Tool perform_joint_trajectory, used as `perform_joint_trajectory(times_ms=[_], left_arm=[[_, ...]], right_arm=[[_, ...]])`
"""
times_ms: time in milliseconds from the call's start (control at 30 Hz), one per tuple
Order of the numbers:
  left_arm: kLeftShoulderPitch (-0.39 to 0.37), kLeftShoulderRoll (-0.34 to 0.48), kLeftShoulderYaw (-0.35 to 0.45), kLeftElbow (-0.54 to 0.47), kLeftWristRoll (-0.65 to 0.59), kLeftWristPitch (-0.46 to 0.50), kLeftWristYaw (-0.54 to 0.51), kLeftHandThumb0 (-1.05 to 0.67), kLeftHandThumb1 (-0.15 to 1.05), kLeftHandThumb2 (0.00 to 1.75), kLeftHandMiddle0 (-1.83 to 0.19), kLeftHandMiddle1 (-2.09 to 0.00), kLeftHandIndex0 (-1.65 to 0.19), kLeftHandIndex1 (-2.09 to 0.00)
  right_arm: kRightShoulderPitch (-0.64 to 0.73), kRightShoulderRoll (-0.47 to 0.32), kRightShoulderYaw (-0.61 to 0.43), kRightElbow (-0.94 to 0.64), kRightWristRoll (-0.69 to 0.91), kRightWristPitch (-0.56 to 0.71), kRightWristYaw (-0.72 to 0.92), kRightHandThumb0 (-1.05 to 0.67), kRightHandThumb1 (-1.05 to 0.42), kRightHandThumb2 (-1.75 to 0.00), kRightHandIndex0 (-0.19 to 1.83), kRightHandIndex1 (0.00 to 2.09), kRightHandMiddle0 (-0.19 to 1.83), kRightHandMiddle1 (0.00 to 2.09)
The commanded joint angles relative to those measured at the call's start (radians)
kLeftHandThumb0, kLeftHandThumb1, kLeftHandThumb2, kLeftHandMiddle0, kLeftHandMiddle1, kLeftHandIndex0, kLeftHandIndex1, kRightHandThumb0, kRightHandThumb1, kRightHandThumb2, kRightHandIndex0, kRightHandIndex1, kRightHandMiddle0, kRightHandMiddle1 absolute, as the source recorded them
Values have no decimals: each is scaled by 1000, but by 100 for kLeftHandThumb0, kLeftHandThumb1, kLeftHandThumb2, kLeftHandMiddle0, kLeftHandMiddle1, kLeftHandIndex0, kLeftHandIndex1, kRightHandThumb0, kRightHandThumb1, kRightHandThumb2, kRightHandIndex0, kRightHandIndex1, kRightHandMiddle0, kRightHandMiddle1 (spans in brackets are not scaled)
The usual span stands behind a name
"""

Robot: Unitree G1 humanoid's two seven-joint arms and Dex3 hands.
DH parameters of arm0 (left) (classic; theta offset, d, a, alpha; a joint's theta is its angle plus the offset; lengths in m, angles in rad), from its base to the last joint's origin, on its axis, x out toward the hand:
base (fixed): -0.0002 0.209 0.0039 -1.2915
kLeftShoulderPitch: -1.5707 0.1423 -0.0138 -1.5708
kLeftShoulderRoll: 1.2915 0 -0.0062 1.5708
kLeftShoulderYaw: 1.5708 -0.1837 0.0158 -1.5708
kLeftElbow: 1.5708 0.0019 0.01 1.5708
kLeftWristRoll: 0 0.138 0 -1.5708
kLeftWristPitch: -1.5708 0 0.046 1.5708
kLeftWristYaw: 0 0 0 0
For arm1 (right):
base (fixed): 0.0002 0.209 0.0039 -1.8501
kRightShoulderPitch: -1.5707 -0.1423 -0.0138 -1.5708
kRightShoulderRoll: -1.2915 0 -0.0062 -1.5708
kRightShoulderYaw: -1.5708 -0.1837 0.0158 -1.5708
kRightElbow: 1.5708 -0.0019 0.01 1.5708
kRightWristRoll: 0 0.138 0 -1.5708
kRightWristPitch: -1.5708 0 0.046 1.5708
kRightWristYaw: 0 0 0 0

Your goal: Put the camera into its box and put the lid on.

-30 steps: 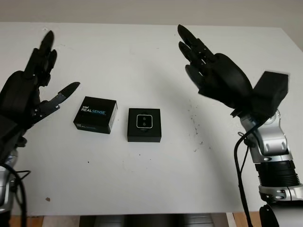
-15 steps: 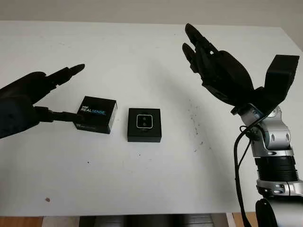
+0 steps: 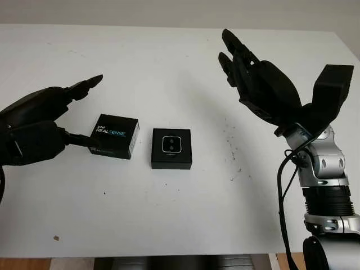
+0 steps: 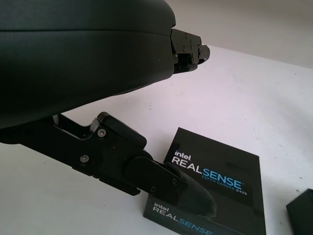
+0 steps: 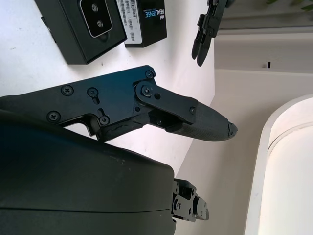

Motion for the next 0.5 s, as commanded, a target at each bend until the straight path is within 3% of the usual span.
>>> perform_joint_trajectory(times_ms=[0,300,467], left_arm=[[-30,-13,-14,18,10,-2,14,-72,87,5,-2,-5,2,-6],[-62,-21,-51,66,29,-11,10,-68,84,5,-1,-5,3,-5],[-64,-7,-64,76,28,-62,-7,-72,85,5,1,-5,4,-5]], right_arm=[[2,2,-9,-23,6,9,-6,-58,-105,-74,-19,1,-18,2],[8,15,-17,-27,18,23,-19,-67,-105,-74,-19,0,-19,2],[14,37,-25,-26,26,25,-48,-73,-105,-73,-19,0,-19,0]])
